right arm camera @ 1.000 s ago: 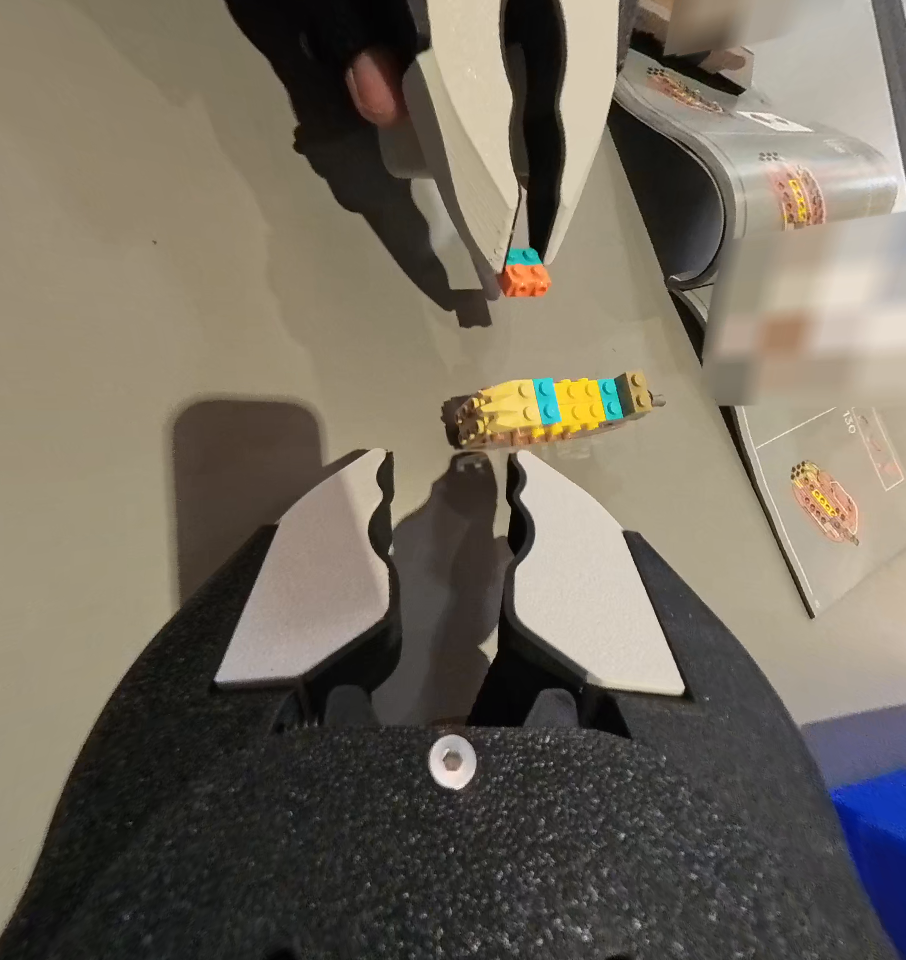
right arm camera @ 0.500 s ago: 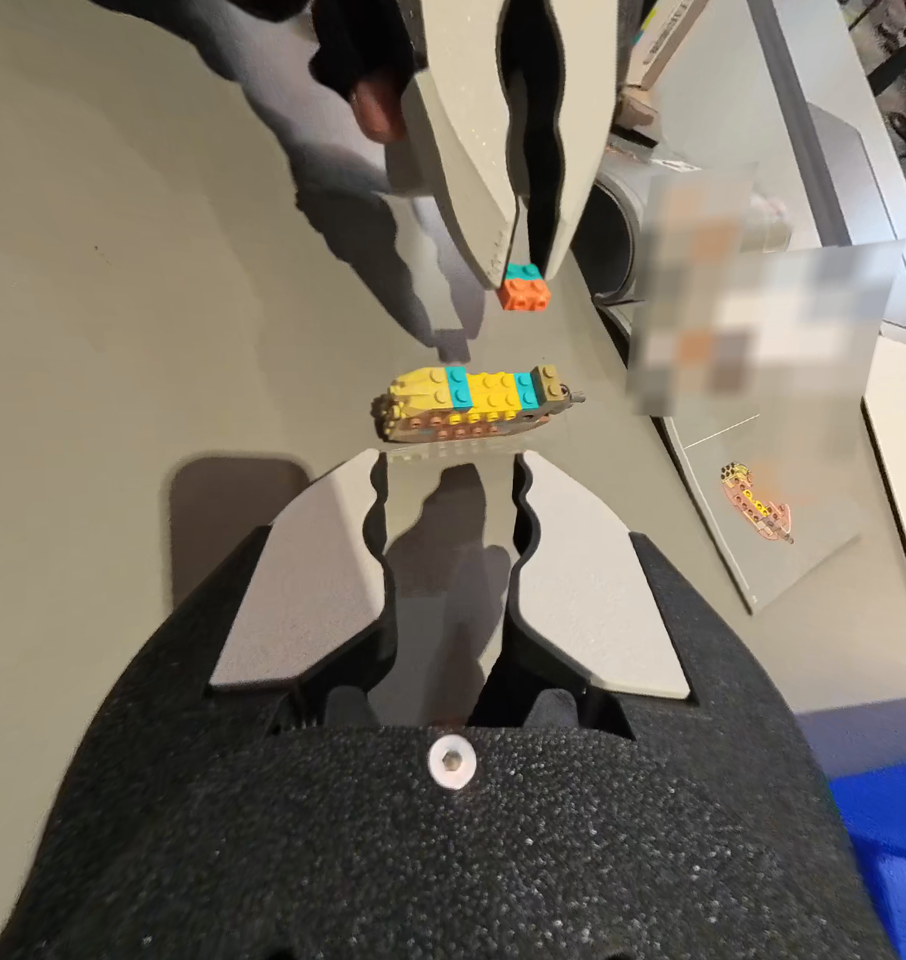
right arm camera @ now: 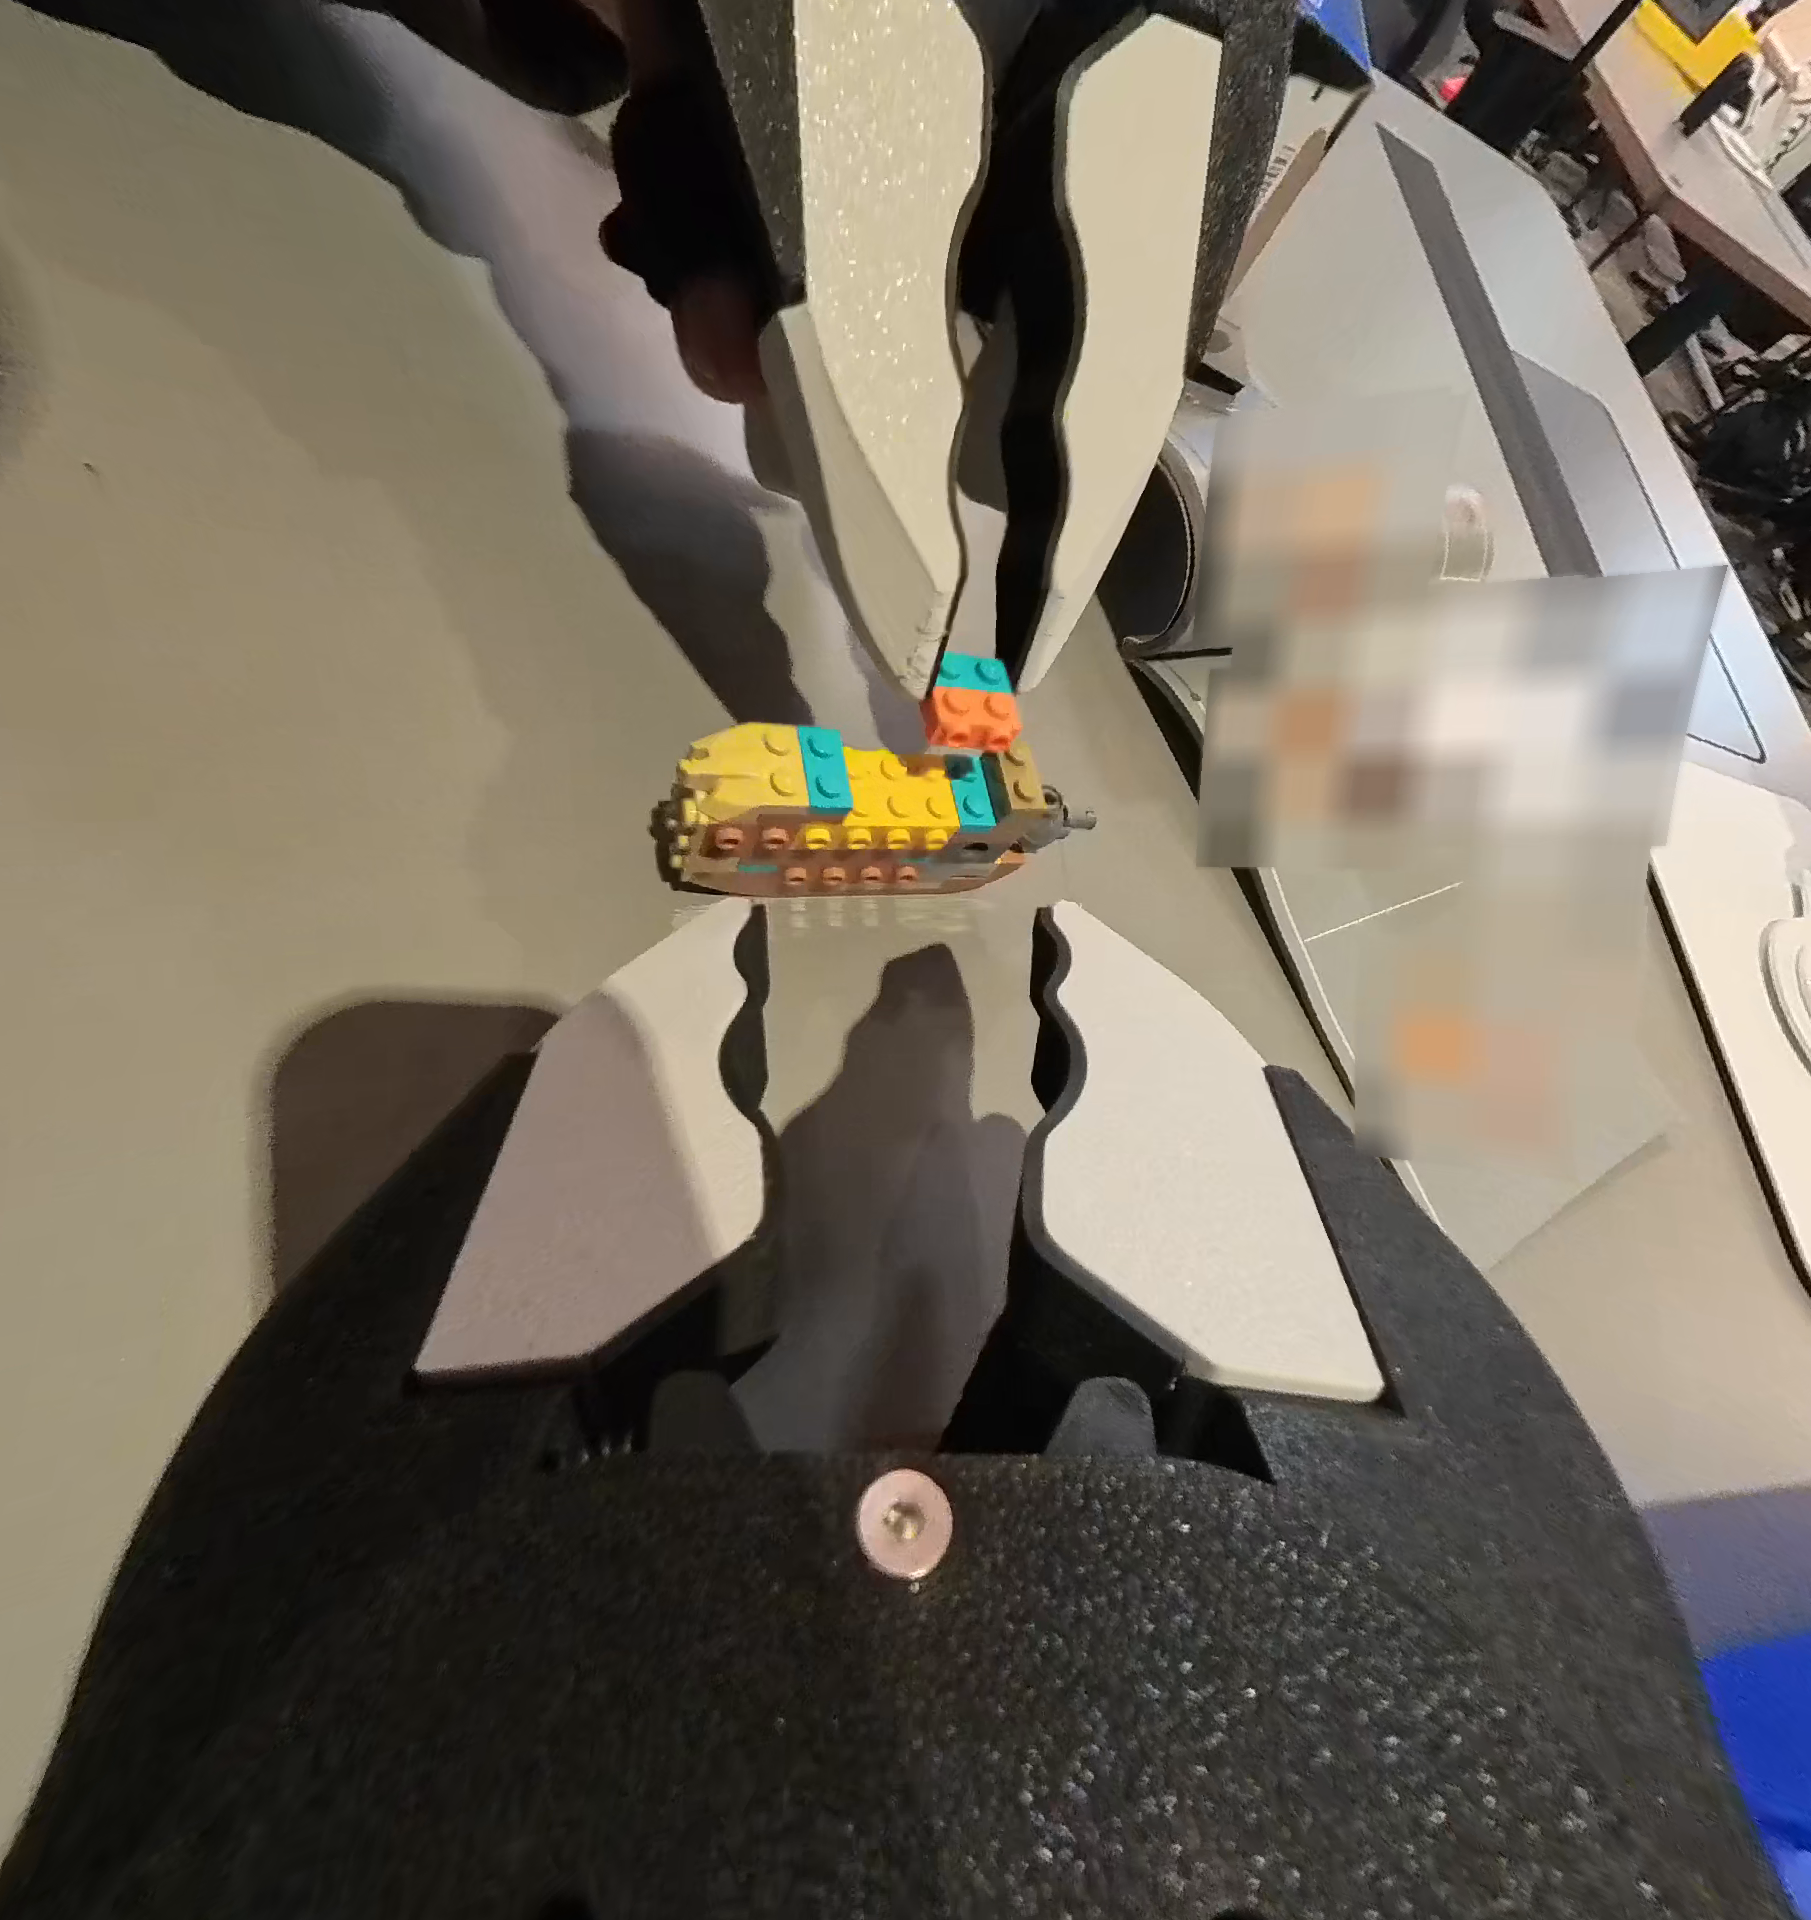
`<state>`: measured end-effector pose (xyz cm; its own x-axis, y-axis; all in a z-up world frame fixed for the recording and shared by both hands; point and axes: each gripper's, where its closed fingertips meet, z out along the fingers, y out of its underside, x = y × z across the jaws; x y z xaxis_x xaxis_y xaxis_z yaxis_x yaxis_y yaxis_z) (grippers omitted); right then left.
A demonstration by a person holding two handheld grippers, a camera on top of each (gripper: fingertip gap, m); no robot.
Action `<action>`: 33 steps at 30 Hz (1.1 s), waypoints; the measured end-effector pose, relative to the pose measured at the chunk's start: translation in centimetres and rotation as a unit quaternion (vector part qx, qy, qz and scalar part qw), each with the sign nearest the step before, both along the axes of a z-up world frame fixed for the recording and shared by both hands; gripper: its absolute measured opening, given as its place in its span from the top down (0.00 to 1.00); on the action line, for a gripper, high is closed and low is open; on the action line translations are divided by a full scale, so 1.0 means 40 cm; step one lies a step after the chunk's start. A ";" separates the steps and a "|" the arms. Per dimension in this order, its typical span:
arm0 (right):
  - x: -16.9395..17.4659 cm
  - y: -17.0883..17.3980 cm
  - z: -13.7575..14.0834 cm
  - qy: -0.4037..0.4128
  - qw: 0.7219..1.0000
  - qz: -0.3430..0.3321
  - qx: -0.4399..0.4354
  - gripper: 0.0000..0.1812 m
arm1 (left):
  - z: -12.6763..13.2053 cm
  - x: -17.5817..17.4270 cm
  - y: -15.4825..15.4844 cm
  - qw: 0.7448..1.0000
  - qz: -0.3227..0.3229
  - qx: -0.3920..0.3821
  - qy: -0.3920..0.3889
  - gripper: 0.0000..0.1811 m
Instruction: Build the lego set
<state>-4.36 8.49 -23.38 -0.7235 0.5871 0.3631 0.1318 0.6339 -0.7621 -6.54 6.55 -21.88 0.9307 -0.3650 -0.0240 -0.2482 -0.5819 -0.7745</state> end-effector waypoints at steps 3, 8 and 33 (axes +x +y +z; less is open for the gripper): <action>-0.005 0.002 0.003 0.004 1.000 0.003 -0.006 0.73 | -0.010 0.000 0.003 1.000 -0.001 -0.007 0.019 0.90; -0.011 -0.004 0.015 0.027 0.999 0.011 -0.013 0.74 | -0.009 -0.001 0.009 0.999 0.001 -0.002 0.043 0.91; -0.012 -0.018 0.001 0.036 0.999 0.030 0.018 0.74 | -0.019 0.003 0.019 0.997 0.009 -0.003 0.070 0.90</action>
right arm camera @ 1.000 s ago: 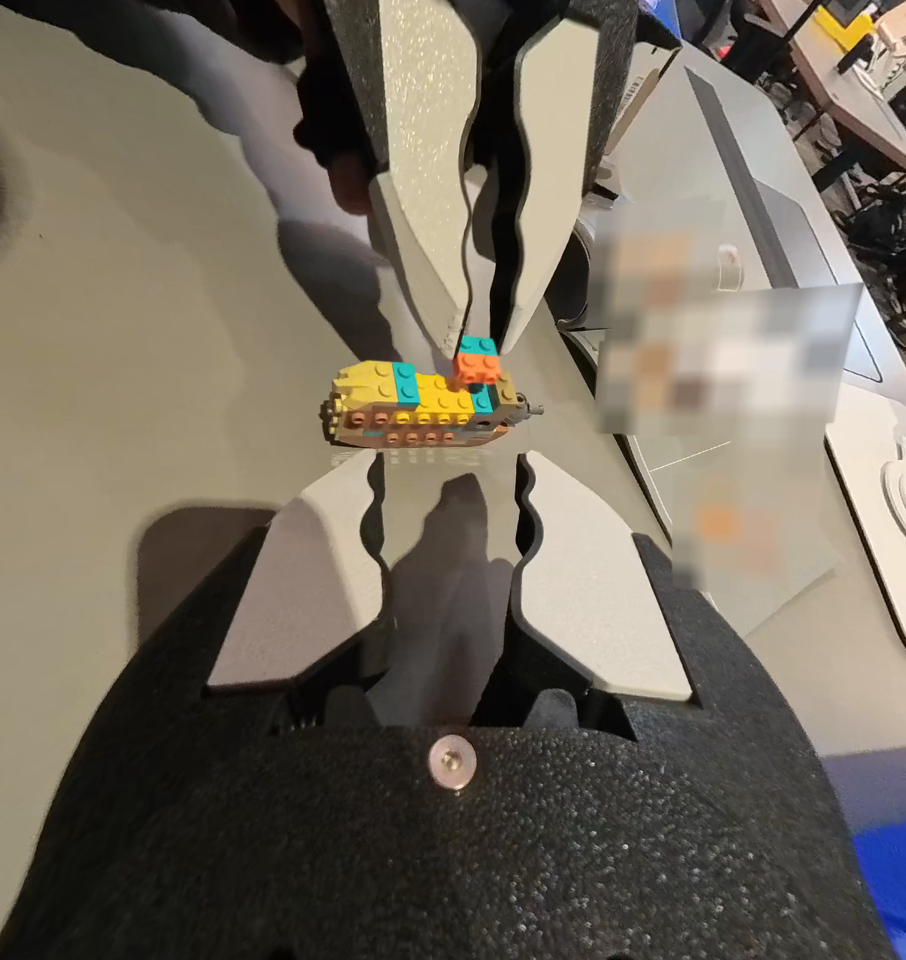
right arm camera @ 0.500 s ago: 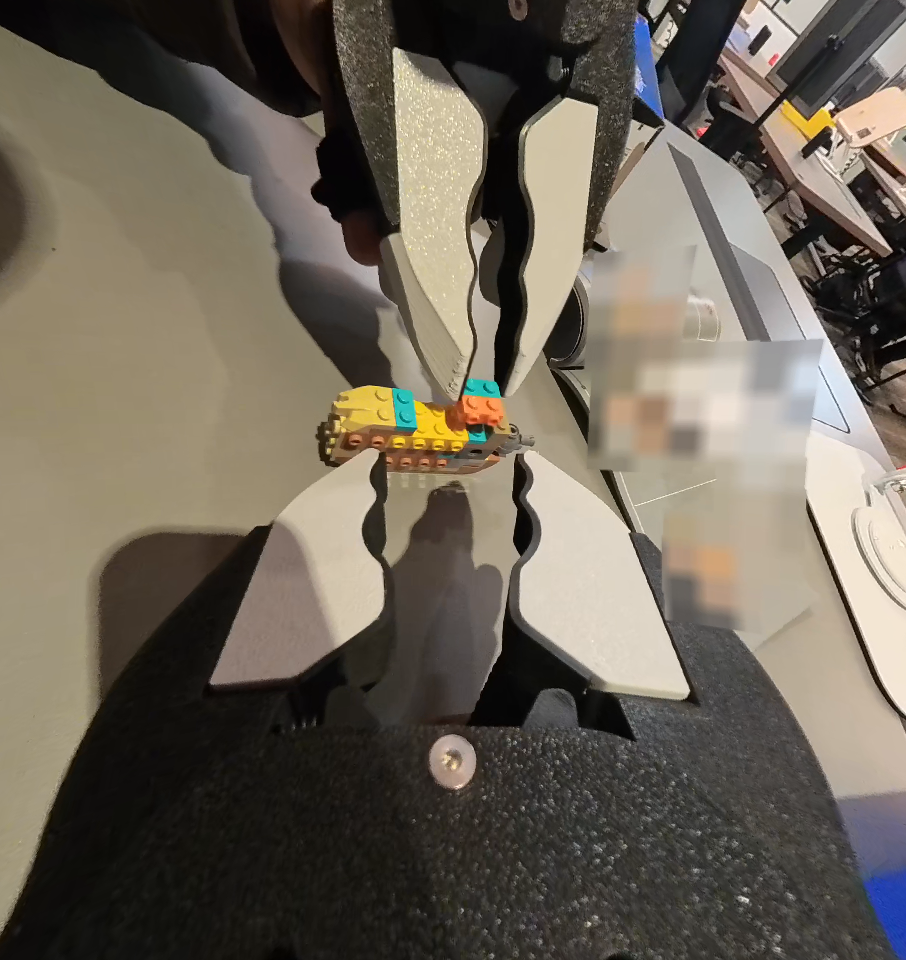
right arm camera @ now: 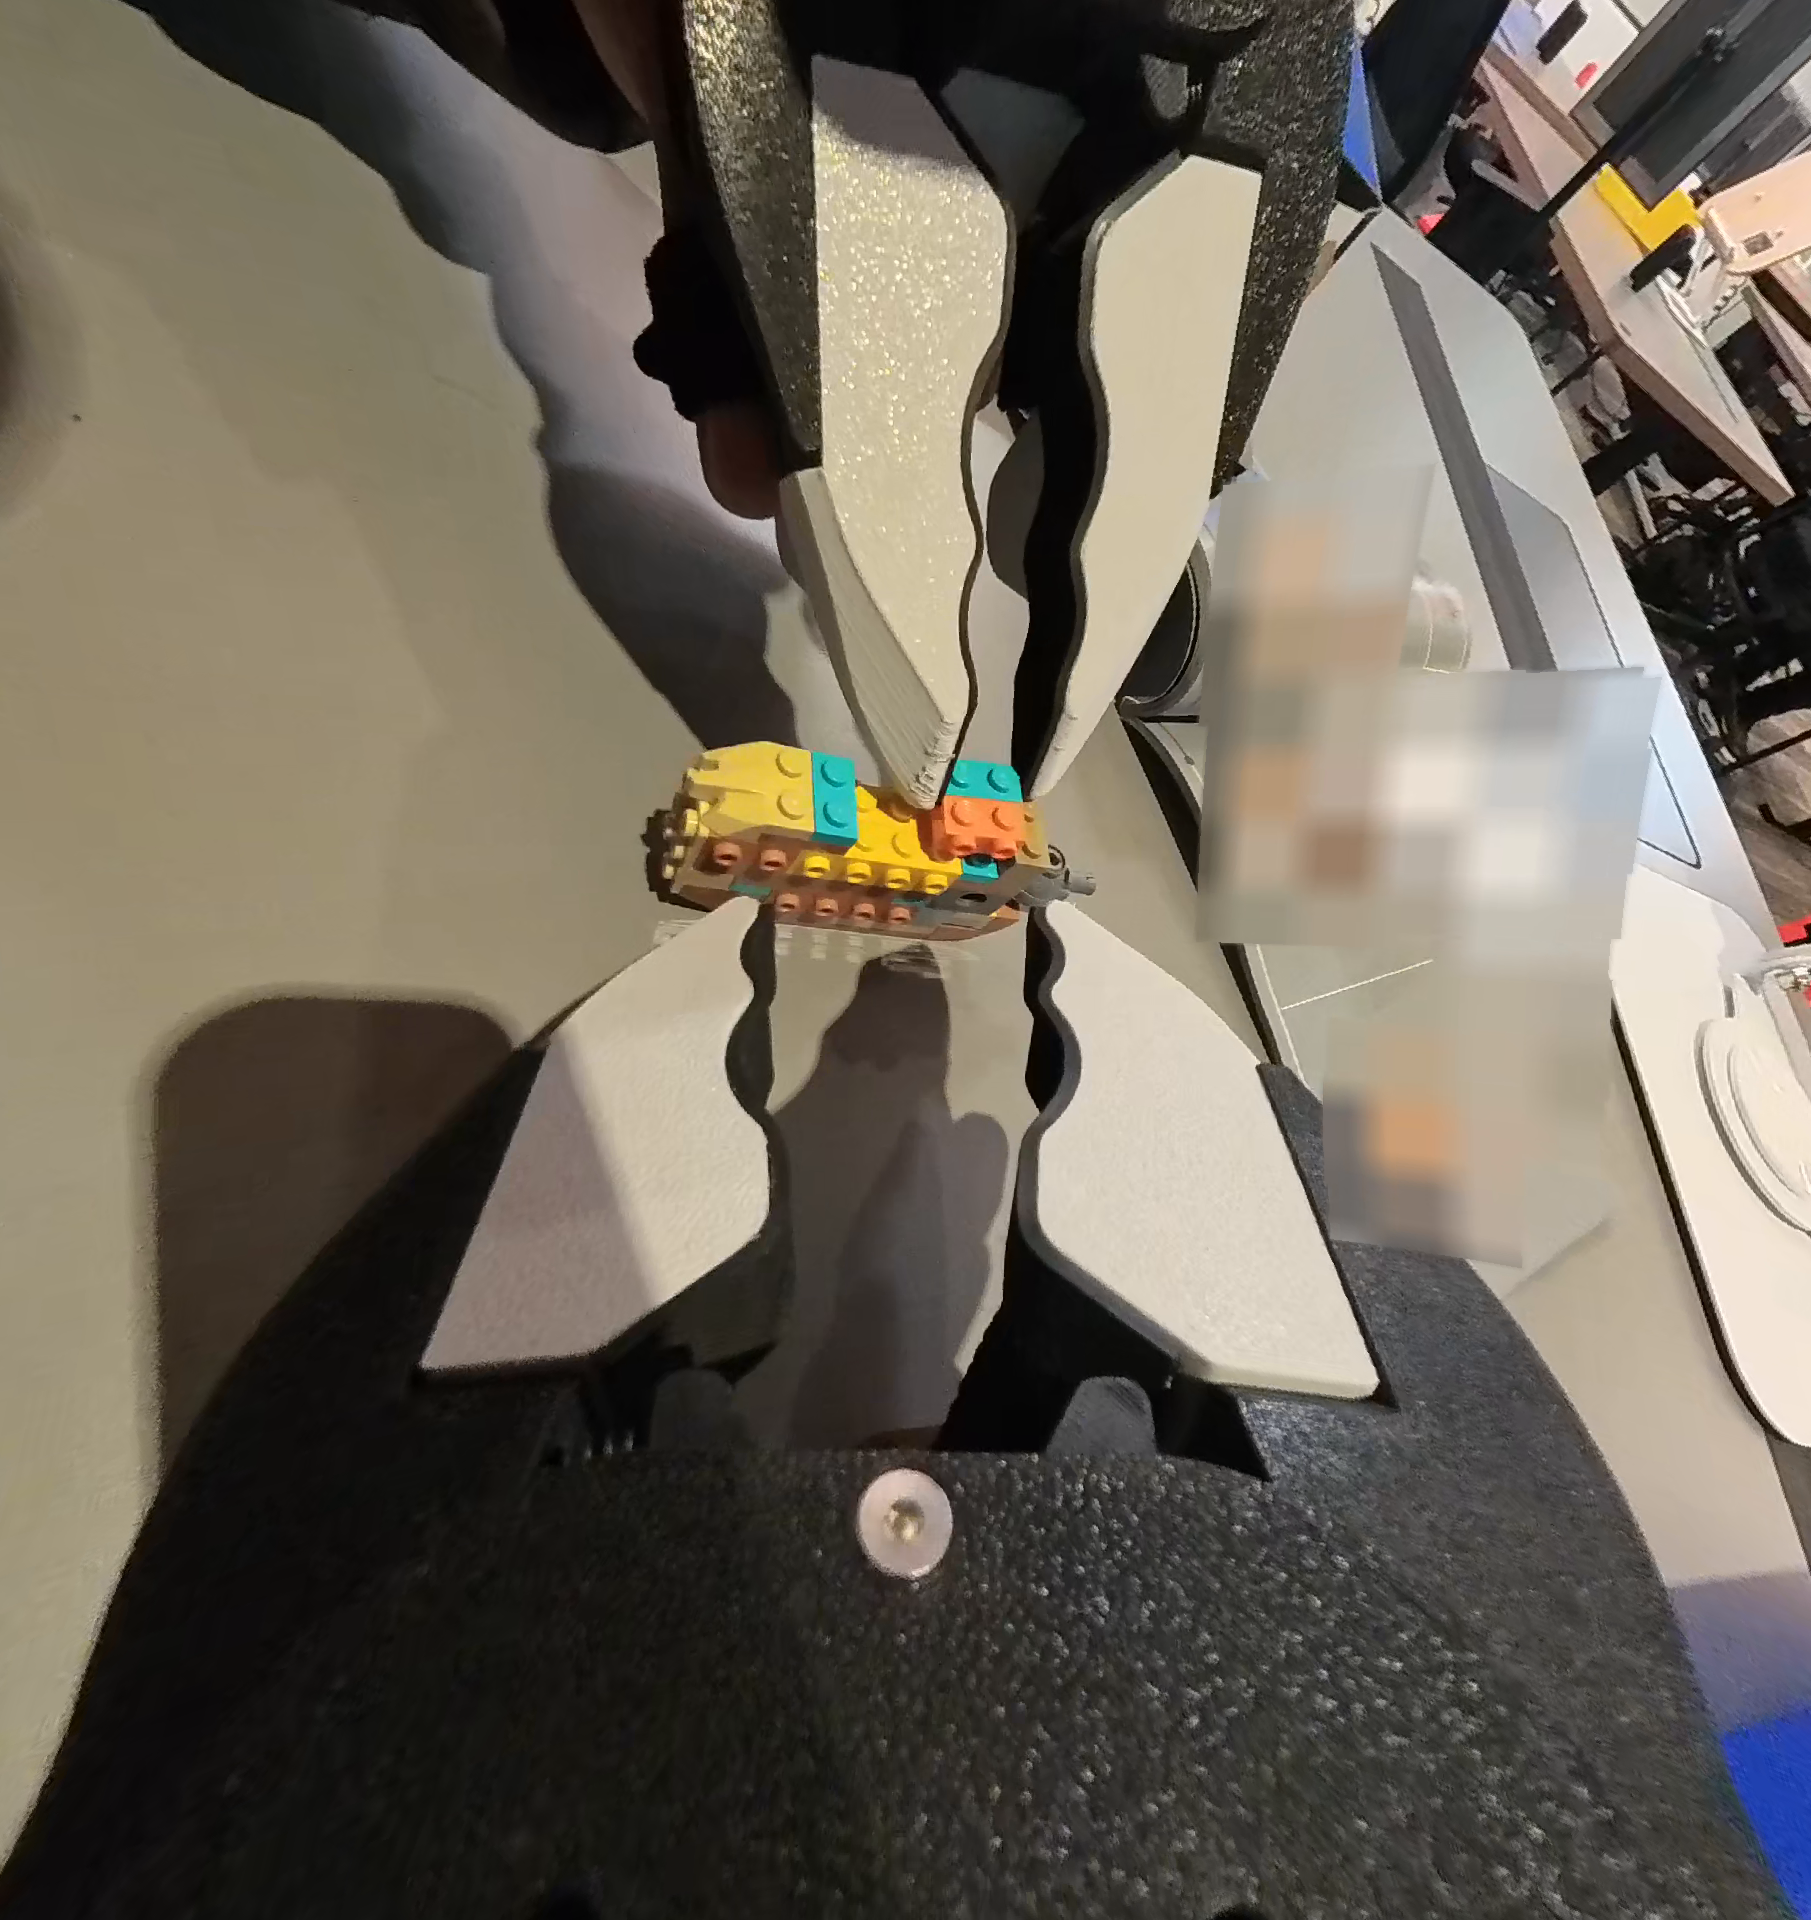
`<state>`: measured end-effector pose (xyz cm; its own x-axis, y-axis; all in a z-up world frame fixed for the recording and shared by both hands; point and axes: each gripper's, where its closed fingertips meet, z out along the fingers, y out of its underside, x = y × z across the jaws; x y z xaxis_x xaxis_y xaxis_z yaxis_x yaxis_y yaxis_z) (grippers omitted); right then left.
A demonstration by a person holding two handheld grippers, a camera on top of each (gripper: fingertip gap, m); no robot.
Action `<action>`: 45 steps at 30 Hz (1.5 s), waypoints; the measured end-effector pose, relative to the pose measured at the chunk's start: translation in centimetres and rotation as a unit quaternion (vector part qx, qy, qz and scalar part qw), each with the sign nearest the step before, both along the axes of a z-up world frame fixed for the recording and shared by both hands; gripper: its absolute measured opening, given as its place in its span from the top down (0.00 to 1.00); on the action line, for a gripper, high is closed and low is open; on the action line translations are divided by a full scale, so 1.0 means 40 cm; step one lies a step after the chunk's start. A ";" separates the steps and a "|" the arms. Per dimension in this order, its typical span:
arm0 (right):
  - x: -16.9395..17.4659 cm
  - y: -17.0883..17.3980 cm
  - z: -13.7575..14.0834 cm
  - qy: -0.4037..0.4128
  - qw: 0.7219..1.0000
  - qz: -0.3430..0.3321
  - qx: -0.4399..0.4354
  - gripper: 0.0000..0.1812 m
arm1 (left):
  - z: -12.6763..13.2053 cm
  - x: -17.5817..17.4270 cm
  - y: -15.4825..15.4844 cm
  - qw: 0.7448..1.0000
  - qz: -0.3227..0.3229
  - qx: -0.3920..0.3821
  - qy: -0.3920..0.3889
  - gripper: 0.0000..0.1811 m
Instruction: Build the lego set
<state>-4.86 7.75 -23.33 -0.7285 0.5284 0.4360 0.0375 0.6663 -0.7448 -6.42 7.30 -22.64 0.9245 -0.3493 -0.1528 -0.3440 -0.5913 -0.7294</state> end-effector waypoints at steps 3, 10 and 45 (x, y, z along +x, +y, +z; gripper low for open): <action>0.000 0.000 -0.001 -0.001 1.000 0.000 0.001 0.75 | 0.000 -0.001 0.001 1.000 0.001 0.002 -0.001 0.90; 0.001 -0.001 -0.003 -0.002 1.000 0.002 0.003 0.75 | 0.000 -0.001 0.002 1.000 0.003 0.005 -0.011 0.90; 0.005 0.000 0.000 -0.004 1.000 0.005 -0.005 0.76 | 0.001 0.008 -0.016 0.996 -0.016 0.010 -0.082 0.98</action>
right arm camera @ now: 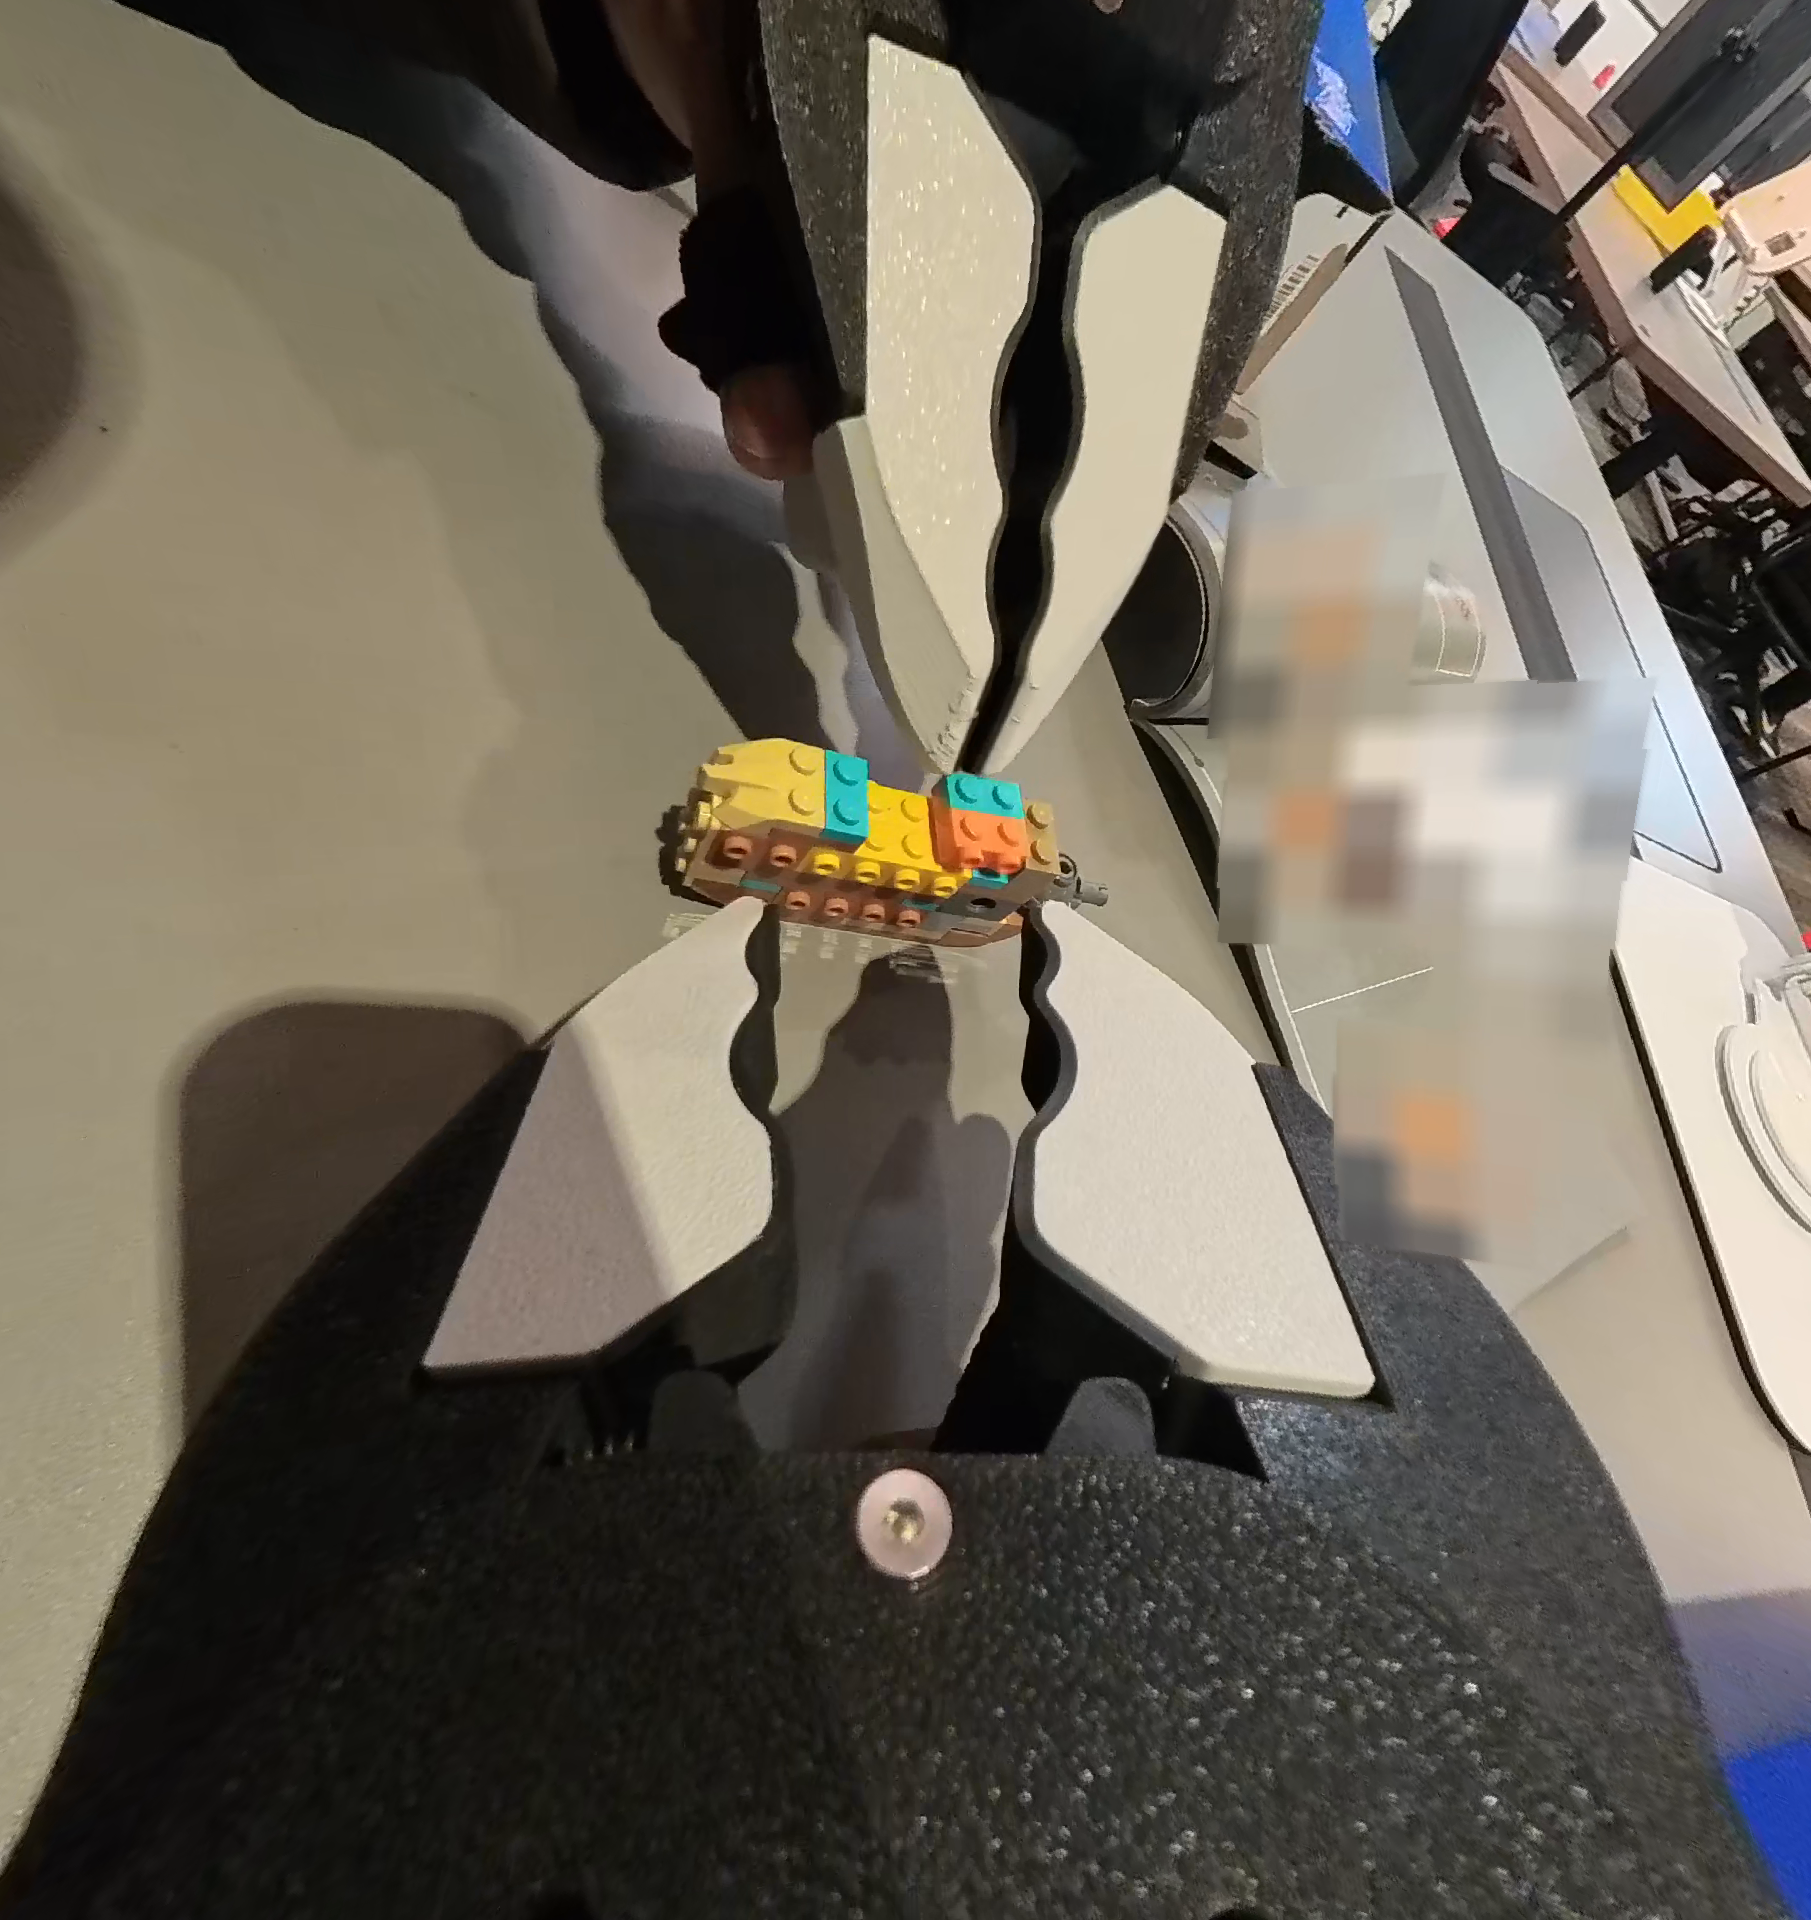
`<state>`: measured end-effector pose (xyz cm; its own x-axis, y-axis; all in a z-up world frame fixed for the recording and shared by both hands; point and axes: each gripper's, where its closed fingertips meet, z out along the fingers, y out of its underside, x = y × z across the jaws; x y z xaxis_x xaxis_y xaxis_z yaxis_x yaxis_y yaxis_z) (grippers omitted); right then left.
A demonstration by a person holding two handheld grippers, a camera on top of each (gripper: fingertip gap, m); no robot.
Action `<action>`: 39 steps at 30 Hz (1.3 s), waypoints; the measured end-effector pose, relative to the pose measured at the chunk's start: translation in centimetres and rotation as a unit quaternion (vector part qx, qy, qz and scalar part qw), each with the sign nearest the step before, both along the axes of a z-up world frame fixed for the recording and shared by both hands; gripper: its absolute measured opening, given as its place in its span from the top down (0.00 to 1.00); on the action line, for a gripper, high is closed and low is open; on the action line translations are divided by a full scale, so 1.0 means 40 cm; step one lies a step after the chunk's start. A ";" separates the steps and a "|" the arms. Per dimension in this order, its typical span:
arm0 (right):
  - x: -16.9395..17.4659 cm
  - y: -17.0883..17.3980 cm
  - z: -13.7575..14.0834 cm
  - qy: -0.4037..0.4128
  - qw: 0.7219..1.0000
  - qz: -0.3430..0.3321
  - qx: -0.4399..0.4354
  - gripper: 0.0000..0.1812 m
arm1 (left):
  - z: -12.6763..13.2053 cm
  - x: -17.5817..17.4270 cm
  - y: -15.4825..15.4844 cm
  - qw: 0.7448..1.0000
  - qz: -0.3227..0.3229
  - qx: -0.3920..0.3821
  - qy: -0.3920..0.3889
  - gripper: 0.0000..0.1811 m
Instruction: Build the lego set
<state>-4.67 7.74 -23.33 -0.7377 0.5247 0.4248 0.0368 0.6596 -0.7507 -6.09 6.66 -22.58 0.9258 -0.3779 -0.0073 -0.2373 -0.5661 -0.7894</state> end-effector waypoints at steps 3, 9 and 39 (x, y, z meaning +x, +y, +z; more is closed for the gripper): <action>0.001 0.000 0.000 0.000 1.000 0.001 0.001 0.76 | 0.001 -0.002 0.002 1.000 0.003 0.001 0.000 0.97; 0.001 -0.001 -0.001 0.000 1.000 0.002 0.002 0.75 | -0.002 -0.008 0.004 1.000 0.009 0.001 0.000 0.95; 0.011 -0.017 -0.007 0.008 1.000 0.023 0.017 0.77 | 0.005 -0.006 0.002 1.000 0.014 0.004 -0.021 0.95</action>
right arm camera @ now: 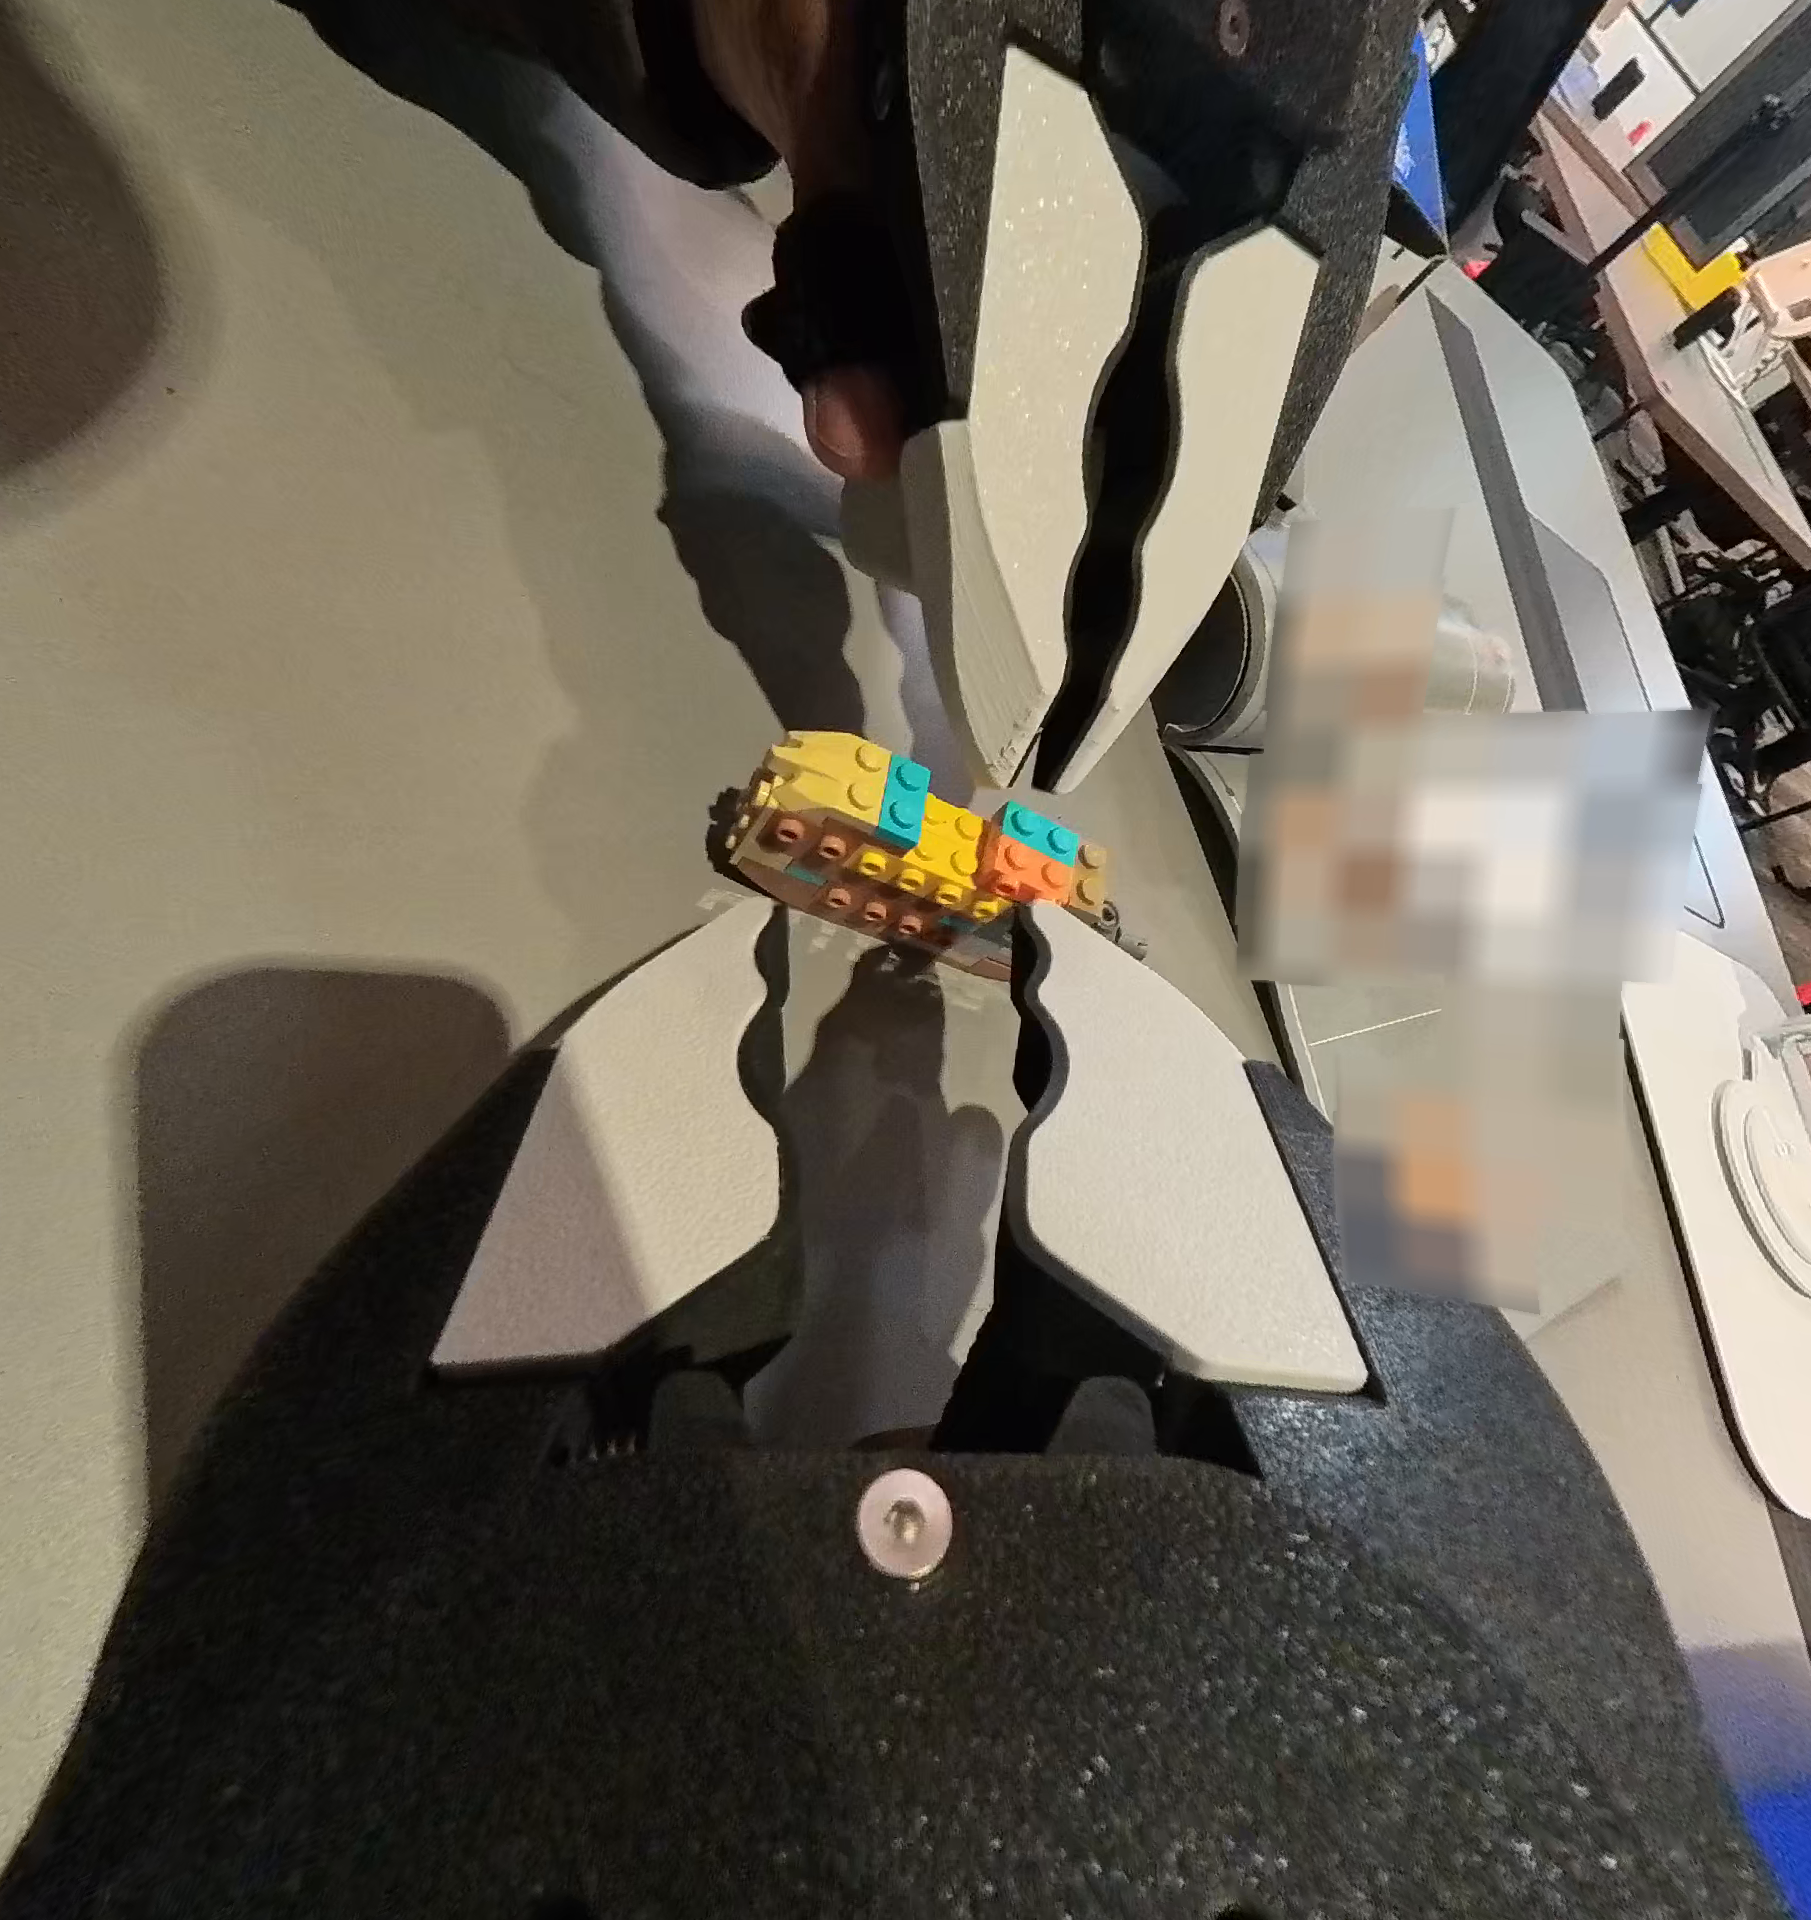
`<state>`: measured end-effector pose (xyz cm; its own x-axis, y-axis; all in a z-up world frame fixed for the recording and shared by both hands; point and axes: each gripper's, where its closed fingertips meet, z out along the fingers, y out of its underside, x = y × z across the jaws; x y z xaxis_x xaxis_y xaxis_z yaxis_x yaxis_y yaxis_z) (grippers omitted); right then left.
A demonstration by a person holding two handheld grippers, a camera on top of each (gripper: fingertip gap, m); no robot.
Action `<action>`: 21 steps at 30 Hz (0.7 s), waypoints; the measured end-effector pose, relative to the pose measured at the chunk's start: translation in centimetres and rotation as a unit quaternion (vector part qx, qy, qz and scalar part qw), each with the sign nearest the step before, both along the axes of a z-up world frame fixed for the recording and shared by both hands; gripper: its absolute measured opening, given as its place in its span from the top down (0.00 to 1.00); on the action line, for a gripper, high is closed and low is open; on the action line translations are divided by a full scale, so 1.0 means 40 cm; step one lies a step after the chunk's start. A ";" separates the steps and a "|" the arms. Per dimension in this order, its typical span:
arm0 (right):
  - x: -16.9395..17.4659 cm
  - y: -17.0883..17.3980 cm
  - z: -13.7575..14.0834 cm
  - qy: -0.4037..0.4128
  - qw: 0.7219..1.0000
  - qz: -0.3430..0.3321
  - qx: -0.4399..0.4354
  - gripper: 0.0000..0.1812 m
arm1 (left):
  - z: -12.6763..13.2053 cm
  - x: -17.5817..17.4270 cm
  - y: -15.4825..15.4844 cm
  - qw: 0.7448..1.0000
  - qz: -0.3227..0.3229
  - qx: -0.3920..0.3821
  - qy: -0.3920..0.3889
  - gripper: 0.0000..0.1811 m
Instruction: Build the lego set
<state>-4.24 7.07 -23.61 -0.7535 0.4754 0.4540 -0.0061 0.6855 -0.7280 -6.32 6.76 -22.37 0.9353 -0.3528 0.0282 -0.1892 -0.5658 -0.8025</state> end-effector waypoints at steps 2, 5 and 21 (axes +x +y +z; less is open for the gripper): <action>-0.003 -0.002 0.000 0.000 1.000 -0.001 0.000 0.77 | 0.001 0.000 0.000 1.000 0.000 0.000 0.000 0.95; -0.006 -0.003 -0.005 -0.002 1.000 -0.005 0.008 0.77 | -0.001 0.000 0.001 1.000 0.000 -0.001 0.000 0.95; -0.003 0.006 0.002 0.000 1.000 -0.009 -0.003 0.77 | 0.002 -0.013 -0.017 0.999 0.033 -0.001 -0.016 0.93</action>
